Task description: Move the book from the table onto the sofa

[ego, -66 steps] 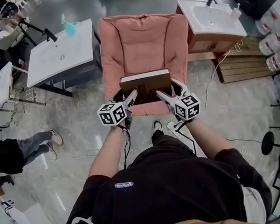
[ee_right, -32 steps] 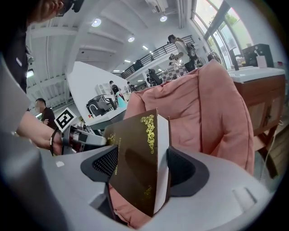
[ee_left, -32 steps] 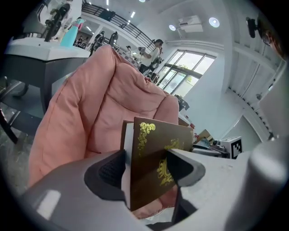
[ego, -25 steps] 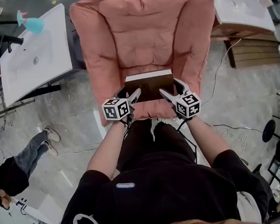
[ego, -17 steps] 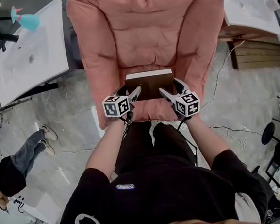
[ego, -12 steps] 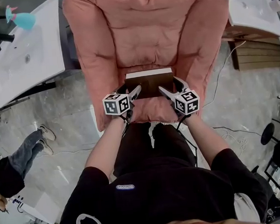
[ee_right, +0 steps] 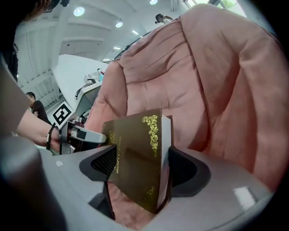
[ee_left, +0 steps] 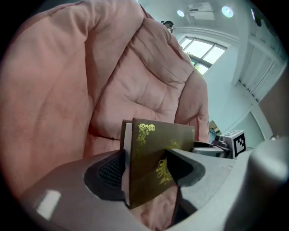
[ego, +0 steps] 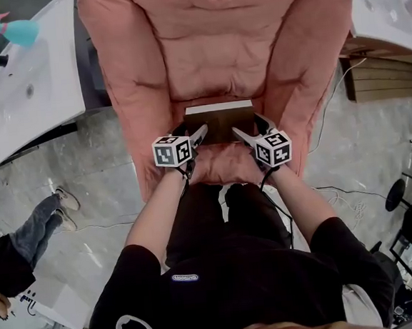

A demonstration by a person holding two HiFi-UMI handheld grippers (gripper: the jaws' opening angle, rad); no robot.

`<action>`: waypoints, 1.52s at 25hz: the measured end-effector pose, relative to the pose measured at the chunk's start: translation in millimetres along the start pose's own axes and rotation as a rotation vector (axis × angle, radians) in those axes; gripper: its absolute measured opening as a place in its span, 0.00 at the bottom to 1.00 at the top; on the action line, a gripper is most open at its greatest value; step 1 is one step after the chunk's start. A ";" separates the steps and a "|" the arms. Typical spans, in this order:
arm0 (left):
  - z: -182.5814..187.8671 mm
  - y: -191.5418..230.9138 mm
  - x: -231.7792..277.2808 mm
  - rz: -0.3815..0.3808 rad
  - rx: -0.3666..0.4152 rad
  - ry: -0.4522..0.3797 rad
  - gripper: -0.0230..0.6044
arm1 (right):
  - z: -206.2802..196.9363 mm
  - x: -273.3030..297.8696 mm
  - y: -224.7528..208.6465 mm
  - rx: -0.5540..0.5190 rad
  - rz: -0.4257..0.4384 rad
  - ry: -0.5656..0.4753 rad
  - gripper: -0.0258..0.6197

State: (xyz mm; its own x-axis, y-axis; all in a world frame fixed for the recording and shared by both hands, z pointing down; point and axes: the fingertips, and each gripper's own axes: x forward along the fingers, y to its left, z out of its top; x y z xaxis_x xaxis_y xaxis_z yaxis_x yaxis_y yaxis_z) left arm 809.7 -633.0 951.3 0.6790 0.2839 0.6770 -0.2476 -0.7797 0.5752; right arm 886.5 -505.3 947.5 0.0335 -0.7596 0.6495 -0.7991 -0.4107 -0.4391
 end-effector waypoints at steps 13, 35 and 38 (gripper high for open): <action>-13.9 38.3 42.0 0.014 -0.004 0.066 0.50 | -28.7 47.1 -27.1 0.066 -0.022 0.062 0.66; -13.2 59.6 62.6 0.124 0.033 0.073 0.52 | -44.4 65.1 -45.2 0.040 -0.090 0.124 0.62; -13.2 53.4 48.6 0.147 0.050 0.074 0.51 | -38.2 48.7 -34.9 0.019 -0.093 0.117 0.62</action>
State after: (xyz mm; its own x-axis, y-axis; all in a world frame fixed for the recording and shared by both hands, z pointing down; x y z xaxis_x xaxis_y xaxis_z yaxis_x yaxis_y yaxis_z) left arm 820.4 -653.5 1020.9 0.5846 0.2038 0.7853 -0.3046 -0.8420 0.4453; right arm 893.1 -508.7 1018.2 0.0364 -0.6543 0.7553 -0.7842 -0.4872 -0.3843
